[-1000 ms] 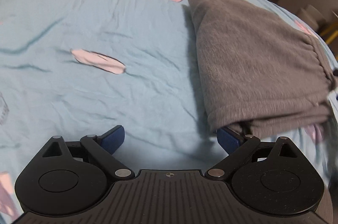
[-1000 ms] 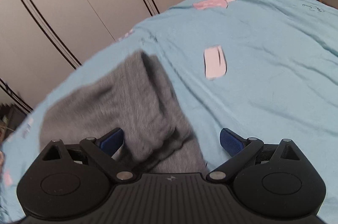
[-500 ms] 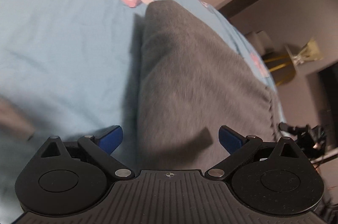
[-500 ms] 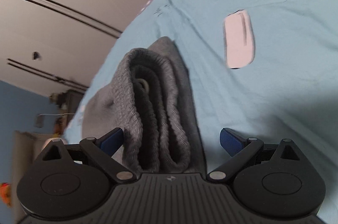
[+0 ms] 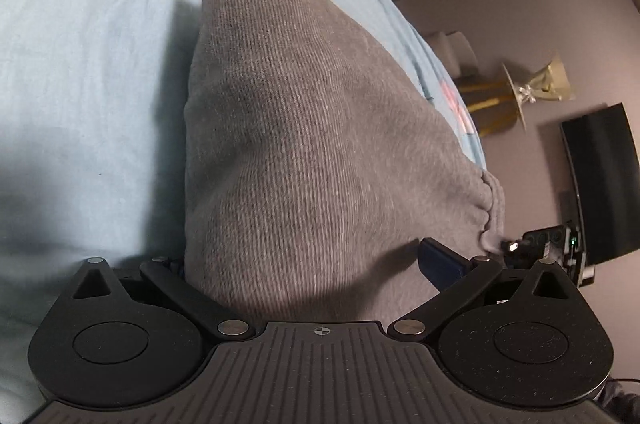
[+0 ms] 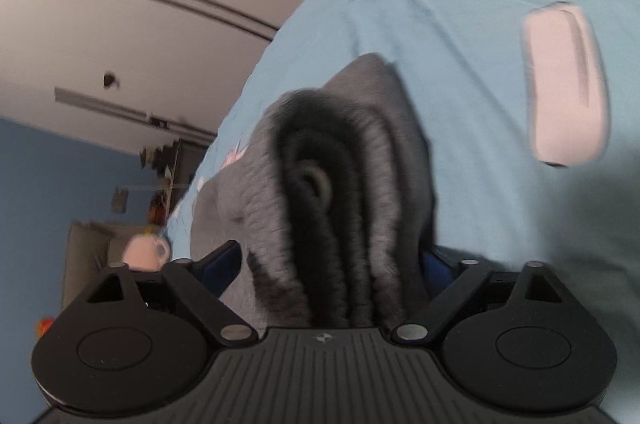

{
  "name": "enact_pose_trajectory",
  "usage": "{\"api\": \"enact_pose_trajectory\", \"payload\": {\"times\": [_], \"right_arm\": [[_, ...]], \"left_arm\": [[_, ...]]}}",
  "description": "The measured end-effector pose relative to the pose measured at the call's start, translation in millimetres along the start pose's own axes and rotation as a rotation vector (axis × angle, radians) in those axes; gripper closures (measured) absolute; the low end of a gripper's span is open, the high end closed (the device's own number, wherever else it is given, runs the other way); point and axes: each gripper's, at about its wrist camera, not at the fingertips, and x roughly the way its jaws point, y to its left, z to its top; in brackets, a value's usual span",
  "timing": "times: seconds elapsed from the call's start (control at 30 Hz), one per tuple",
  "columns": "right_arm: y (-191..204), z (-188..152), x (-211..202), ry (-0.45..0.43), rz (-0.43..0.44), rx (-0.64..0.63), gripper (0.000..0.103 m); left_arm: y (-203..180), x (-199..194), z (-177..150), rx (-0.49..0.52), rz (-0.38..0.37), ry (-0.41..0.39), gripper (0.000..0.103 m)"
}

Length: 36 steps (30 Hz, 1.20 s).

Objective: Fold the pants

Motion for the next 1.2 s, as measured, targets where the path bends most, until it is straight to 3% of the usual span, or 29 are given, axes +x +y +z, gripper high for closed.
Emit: {"api": "enact_pose_trajectory", "payload": {"times": [0.1,0.23,0.27,0.3,0.33,0.4,0.43,0.5,0.57,0.6,0.7,0.87,1.03,1.2], "right_arm": [[-2.4,1.7,3.5,0.019,-0.014,-0.034,0.027],[3.9,7.4,12.7,0.013,-0.074,-0.035,0.026],[14.6,4.3,15.7,0.000,-0.115,-0.079,0.027],[28.0,0.5,21.1,-0.013,-0.161,-0.136,0.034],[36.7,-3.2,20.9,-0.027,-0.186,-0.176,0.040],[47.4,-8.1,13.3,-0.060,-0.159,-0.190,0.045],[49.3,-8.7,9.4,-0.074,-0.124,-0.198,0.045],[44.8,-5.4,12.3,-0.057,-0.104,-0.187,0.044],[31.6,2.6,25.4,-0.014,-0.124,-0.129,0.040],[24.6,6.9,30.5,-0.004,-0.104,-0.090,0.039],[29.3,7.1,32.7,-0.051,-0.108,-0.040,0.044],[71.1,4.5,17.6,-0.131,-0.086,-0.136,0.049],[105.8,29.4,17.6,-0.193,-0.041,-0.180,0.050],[127.4,69.2,26.9,-0.279,-0.008,-0.176,0.050]], "left_arm": [[-1.8,5.3,0.7,0.036,-0.003,0.007,0.000],[-8.8,2.9,1.3,0.024,0.035,-0.003,0.000],[-15.6,1.1,-2.1,0.038,0.073,-0.023,0.010],[-25.7,-0.5,-3.8,0.102,0.130,-0.035,0.027],[-37.1,-0.5,-7.1,0.179,0.169,-0.044,0.030],[-50.2,-2.9,-16.9,0.273,0.205,-0.074,0.034],[-48.6,-1.2,-17.7,0.273,0.202,-0.077,0.033],[-31.8,1.0,-12.7,0.172,0.141,-0.067,0.020],[-22.7,3.9,-6.5,0.071,0.083,-0.074,0.015],[-24.6,4.2,-4.9,0.039,0.090,-0.084,0.020],[-43.2,-2.3,-6.3,0.108,0.184,-0.098,0.050],[-55.6,-19.8,0.0,0.086,0.173,-0.138,0.072],[-78.8,-44.1,18.9,0.164,0.159,-0.249,0.072],[-92.0,-44.4,65.5,0.187,0.186,-0.332,0.072]]}}
